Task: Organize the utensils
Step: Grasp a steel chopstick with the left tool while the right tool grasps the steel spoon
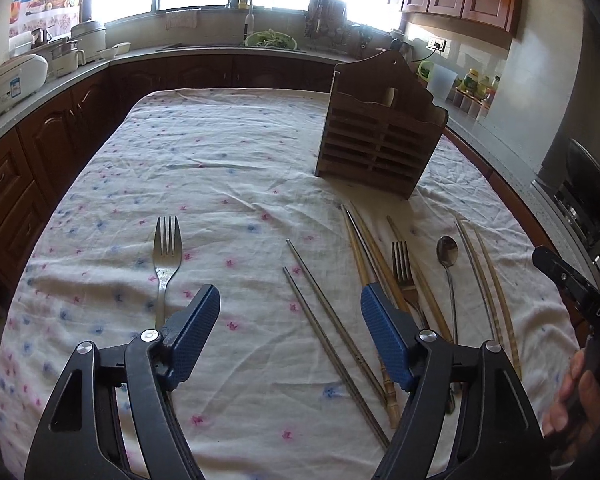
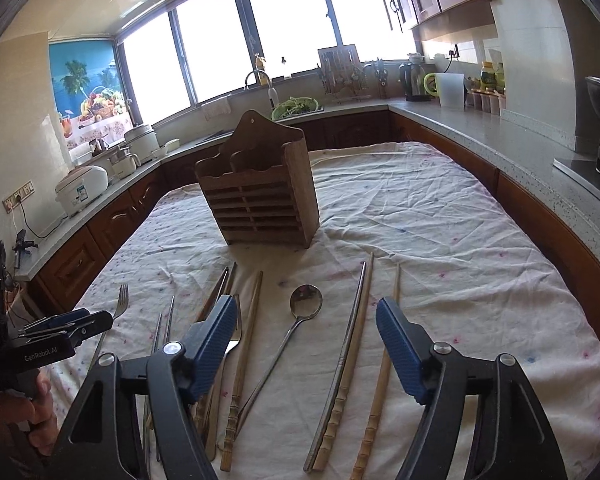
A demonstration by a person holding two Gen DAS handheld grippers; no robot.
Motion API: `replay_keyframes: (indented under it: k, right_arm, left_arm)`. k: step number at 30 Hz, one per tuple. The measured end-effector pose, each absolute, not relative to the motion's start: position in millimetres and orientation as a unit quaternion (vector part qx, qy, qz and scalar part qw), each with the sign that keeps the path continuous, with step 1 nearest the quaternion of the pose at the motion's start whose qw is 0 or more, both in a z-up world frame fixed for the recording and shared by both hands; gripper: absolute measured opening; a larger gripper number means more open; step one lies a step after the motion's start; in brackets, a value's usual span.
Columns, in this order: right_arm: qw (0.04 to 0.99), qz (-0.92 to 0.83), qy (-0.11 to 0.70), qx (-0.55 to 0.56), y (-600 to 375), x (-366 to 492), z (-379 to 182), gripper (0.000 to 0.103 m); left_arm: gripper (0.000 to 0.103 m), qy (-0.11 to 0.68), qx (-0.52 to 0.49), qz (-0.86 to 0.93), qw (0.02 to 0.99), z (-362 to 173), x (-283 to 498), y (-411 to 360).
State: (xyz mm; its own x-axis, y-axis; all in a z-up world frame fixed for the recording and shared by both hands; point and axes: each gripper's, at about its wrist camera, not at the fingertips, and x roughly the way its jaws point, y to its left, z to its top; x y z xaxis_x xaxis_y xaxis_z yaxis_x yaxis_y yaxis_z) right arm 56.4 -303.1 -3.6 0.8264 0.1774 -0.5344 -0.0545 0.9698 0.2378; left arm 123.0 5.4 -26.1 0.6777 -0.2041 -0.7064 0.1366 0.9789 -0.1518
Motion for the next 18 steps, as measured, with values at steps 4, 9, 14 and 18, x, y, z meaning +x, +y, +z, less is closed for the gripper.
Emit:
replay_keyframes:
  k: [4,9,14,18]
  right_arm:
    - [0.935,0.077,0.326,0.113,-297.6,79.7,-14.0,0.048]
    - [0.921,0.083,0.366,0.108,-288.0,105.5,-30.7,0.048]
    - [0.910,0.080,0.390,0.112,-290.2,131.9,-43.3,0.043]
    - [0.903,0.084,0.407,0.111,-290.9,151.7,-50.8,0.039]
  left_arm:
    - [0.058,0.417,-0.045,-0.105,0.902,-35.2,140.3,2.6]
    - [0.052,0.446,-0.052,-0.117,0.886,-48.2,161.3,-0.7]
    - [0.045,0.474,-0.055,-0.126,0.870,-61.6,184.1,-4.2]
    - [0.037,0.492,-0.055,-0.133,0.859,-70.7,202.7,-8.7]
